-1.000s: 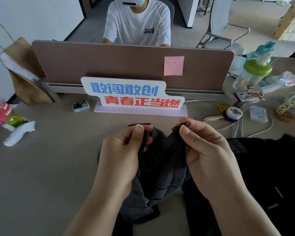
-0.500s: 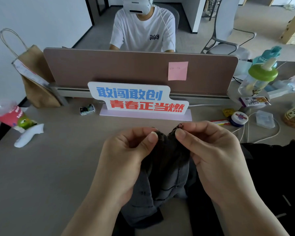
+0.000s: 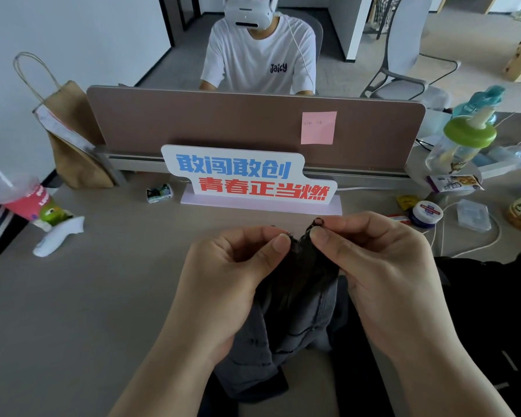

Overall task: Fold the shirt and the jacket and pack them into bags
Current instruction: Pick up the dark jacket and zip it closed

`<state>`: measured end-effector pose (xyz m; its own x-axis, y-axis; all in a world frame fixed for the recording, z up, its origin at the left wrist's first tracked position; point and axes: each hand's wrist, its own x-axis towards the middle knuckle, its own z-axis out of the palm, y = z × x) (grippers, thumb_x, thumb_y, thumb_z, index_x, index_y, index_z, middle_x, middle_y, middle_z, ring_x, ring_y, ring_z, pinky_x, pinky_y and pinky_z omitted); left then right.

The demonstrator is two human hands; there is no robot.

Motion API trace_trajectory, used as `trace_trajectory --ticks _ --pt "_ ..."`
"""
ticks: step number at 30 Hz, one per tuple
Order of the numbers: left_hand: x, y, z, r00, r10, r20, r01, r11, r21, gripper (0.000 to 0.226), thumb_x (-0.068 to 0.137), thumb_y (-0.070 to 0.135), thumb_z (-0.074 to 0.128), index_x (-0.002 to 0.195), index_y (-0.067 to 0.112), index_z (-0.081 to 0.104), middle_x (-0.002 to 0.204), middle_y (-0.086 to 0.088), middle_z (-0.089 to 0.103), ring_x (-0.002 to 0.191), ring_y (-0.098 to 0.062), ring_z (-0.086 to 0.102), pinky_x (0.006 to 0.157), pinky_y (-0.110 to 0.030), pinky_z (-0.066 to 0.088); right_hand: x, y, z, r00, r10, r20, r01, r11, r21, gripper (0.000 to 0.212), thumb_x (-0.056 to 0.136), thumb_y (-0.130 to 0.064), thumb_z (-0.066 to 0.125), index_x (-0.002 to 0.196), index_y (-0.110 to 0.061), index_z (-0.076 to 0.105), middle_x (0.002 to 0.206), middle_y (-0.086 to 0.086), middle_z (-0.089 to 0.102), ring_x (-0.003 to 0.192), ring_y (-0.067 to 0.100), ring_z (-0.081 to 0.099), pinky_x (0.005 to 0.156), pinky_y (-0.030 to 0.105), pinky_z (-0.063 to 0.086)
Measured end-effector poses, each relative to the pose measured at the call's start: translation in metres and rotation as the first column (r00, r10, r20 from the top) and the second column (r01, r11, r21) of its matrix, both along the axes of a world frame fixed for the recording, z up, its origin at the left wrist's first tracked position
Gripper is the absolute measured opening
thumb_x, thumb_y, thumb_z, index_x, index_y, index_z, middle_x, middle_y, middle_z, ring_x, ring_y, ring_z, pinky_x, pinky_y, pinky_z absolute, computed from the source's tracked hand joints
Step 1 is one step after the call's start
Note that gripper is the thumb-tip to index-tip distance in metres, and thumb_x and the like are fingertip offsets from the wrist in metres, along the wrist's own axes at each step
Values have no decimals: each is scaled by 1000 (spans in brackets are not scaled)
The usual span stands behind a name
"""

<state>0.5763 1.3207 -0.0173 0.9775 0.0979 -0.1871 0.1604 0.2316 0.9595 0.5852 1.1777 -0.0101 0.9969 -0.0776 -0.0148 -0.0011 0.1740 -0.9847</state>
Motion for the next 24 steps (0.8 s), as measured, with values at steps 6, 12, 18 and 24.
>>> trace_trajectory --ticks 6,12,18,24 --pt "-1 -1 2 1000 -5 17 4 999 52 13 58 28 72 69 24 78 75 -2 76 71 -13 72 66 -23 53 0 -2 -1 999 35 -36 -34 999 30 22 54 -21 76 75 -13 77 79 12 75 80 27 72 83 38 54" --pt "0 0 4 1000 -10 23 8 997 79 16 58 28 72 72 24 78 76 -3 76 74 -15 72 71 -27 54 3 -2 -2 993 88 -76 -90 996 -29 22 54 -19 83 75 -15 77 79 9 76 79 23 72 80 35 53" --pt "3 2 5 999 -18 28 15 995 95 14 57 30 71 69 28 78 73 0 76 70 -10 71 66 -20 53 3 -1 -2 995 60 -73 -65 996 -61 10 67 -7 78 75 -12 77 76 8 76 75 19 72 74 30 54" --pt "4 3 3 998 -50 29 46 993 110 13 60 27 71 71 29 78 74 1 76 71 -10 72 65 -19 52 5 -2 2 998 37 -55 -39 998 -46 12 62 -9 78 74 -10 77 77 9 76 77 23 73 80 35 56"
